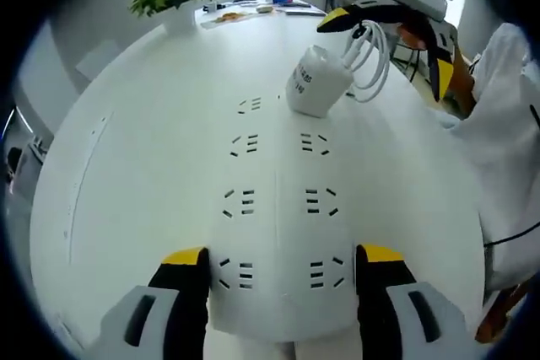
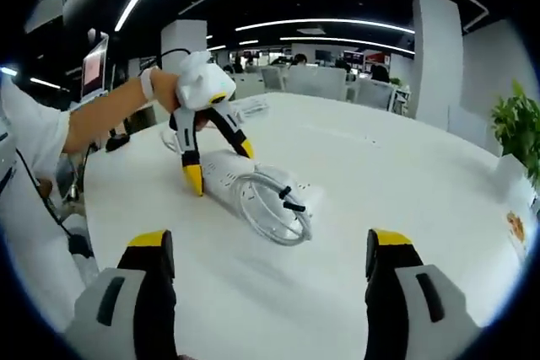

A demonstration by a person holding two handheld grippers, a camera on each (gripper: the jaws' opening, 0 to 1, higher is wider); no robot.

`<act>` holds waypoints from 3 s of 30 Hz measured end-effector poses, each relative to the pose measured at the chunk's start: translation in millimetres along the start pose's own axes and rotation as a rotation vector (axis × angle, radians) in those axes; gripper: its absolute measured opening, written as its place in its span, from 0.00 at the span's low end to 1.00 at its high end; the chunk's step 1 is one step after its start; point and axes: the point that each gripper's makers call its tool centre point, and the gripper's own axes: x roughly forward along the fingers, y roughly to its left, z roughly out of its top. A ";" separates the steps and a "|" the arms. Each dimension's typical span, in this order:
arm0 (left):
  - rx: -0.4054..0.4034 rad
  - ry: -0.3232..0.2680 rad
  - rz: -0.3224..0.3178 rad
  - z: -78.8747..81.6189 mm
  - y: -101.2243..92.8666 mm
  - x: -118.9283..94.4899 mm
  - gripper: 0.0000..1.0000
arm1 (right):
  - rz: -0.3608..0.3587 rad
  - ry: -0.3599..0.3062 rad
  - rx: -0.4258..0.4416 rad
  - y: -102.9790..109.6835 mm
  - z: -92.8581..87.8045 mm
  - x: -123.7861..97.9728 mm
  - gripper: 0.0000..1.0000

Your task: Straighten the power strip on the desk, plug the charger into it

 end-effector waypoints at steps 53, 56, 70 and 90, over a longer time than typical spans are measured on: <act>-0.473 -0.675 0.337 20.7 -119.3 -89.6 0.96 | 0.050 -0.044 0.029 30.8 -18.7 -33.7 0.92; -0.494 -0.702 0.345 17.9 -139.0 -92.5 0.96 | 0.022 -0.051 0.024 30.8 -18.3 -41.7 0.92; -0.584 -0.689 0.519 -14.5 -187.9 -121.7 0.96 | 0.000 -0.093 0.020 51.1 -14.5 -73.8 0.92; -0.737 -0.655 0.585 -34.0 -253.4 -147.3 0.94 | -0.037 -0.124 -0.005 57.6 -14.3 -118.9 0.94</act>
